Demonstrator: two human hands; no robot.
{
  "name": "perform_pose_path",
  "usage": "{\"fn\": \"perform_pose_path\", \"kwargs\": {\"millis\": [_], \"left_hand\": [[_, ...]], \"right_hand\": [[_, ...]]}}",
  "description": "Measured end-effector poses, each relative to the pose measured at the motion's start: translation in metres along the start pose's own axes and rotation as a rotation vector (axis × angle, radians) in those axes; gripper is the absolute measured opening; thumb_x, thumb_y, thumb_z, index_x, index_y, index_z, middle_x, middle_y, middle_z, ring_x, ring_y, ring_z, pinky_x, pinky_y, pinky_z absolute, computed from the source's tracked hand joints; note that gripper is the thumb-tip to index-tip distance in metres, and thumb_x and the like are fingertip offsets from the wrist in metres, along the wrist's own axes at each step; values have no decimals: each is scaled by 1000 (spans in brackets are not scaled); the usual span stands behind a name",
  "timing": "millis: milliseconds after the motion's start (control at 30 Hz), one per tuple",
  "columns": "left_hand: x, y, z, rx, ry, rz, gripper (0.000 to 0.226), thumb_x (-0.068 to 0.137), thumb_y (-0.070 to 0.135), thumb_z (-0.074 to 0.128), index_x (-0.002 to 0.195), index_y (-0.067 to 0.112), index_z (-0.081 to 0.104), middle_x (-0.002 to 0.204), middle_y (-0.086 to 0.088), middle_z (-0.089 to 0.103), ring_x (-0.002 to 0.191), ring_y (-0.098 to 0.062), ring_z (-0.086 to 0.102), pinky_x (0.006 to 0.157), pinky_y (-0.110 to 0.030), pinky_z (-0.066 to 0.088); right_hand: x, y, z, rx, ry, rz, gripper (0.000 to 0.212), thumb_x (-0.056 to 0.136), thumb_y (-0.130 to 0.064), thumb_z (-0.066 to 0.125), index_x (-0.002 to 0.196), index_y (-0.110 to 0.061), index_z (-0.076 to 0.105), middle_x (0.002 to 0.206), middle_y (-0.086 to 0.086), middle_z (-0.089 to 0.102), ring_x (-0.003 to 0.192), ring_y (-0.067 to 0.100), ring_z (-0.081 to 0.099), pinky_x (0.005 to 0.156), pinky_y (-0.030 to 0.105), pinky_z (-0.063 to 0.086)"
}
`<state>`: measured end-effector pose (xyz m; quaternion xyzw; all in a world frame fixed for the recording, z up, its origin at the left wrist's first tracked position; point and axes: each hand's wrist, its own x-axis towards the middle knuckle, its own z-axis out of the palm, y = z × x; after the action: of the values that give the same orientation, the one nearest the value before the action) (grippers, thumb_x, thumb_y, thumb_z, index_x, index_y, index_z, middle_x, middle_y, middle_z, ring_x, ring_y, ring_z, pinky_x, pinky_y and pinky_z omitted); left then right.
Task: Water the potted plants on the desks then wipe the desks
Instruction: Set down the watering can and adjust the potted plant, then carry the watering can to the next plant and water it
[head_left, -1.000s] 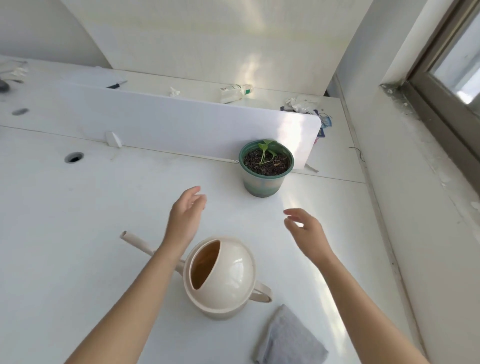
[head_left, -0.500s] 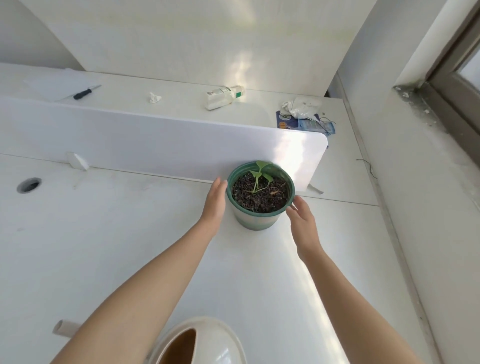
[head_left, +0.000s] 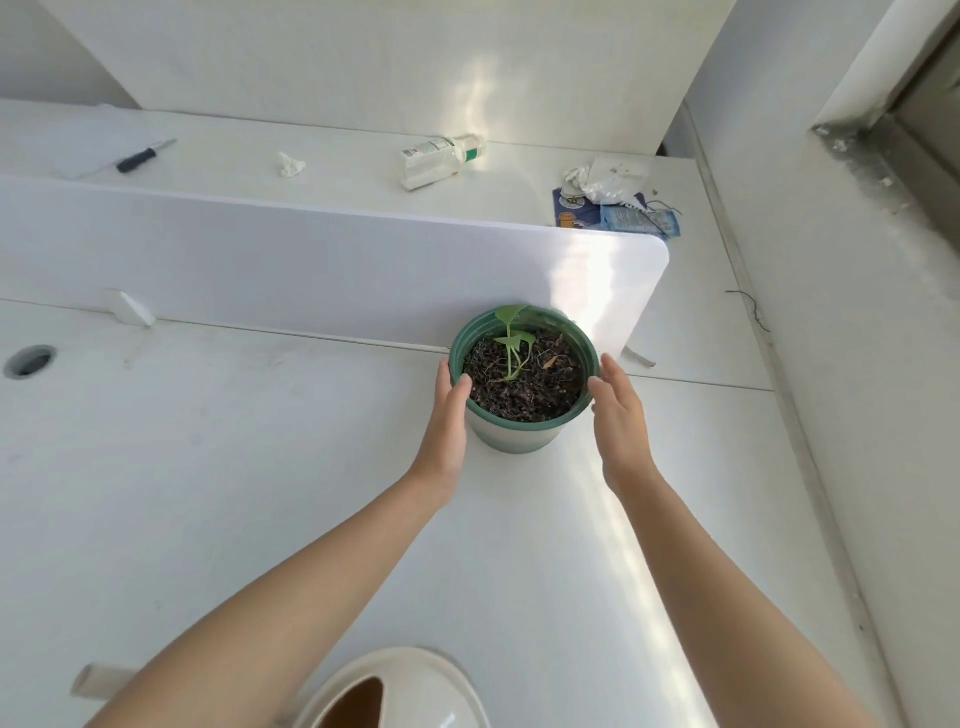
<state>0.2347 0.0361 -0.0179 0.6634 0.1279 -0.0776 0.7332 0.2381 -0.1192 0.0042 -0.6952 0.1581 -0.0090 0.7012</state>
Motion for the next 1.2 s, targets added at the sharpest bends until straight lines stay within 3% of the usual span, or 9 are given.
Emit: {"fn": "perform_pose_path", "kwargs": {"millis": [100,233,400,533,600,733,900,1033,1200], "left_hand": [[7,12,-7,-56,65,-2,56,98,39,24,148,22,5,157,5,11,143,-10,14,119,-38,11],[20,20,-1,-4,31,-46,84,79,68,34,147,21,21,156,4,21,142,-10,20,119,-38,13],[8,15,20,61,69,-5,62,98,41,24,148,16,-4,158,2,-3,145,-10,-1,119,-34,2],[1,18,15,73,71,-28,77,88,58,30,149,17,5,158,2,6,145,-12,7,119,-37,6],[-6,24,5,111,80,-35,81,83,61,33,148,14,15,156,-2,18,143,-15,16,118,-39,12],[-48,46,-18,152,146,63,54,96,34,36,146,16,21,150,-4,31,138,-17,29,115,-38,22],[-160,62,-53,144,111,395,39,83,35,45,120,23,47,108,5,61,101,-3,58,91,-18,42],[-224,43,-95,13,393,516,19,84,27,41,93,28,59,88,10,66,77,4,62,72,-9,47],[-261,-9,-131,-66,617,401,31,92,8,37,81,27,60,70,16,68,66,2,63,68,-16,46]], "right_hand": [[-7,6,3,-35,122,3,40,93,-14,39,133,-14,40,137,4,46,123,17,44,106,33,35],[-19,13,14,-99,78,-71,38,91,-16,41,129,-12,43,125,2,53,114,15,49,98,33,38],[-14,9,14,-52,-22,-15,65,94,-24,42,146,-21,3,154,-4,17,139,10,21,113,26,19],[-11,1,4,-53,-90,11,70,93,-27,44,145,-25,-3,154,2,18,140,14,21,116,35,18],[-23,-2,-1,-91,-65,6,69,93,-29,45,145,-25,1,155,3,14,142,13,15,117,38,17],[-78,-5,-12,-185,-45,-55,56,92,-24,47,142,-22,22,152,-2,21,140,12,18,115,34,19],[-168,-4,-35,-205,-63,-107,26,90,-16,50,114,-26,52,142,-6,32,132,12,31,97,20,25],[-232,6,-41,-227,-104,-136,23,80,-28,55,103,-32,57,132,-12,41,126,10,39,85,10,32],[-280,28,-33,-256,-164,-123,28,80,-25,53,103,-41,49,126,-13,45,118,1,42,99,21,29]]}}
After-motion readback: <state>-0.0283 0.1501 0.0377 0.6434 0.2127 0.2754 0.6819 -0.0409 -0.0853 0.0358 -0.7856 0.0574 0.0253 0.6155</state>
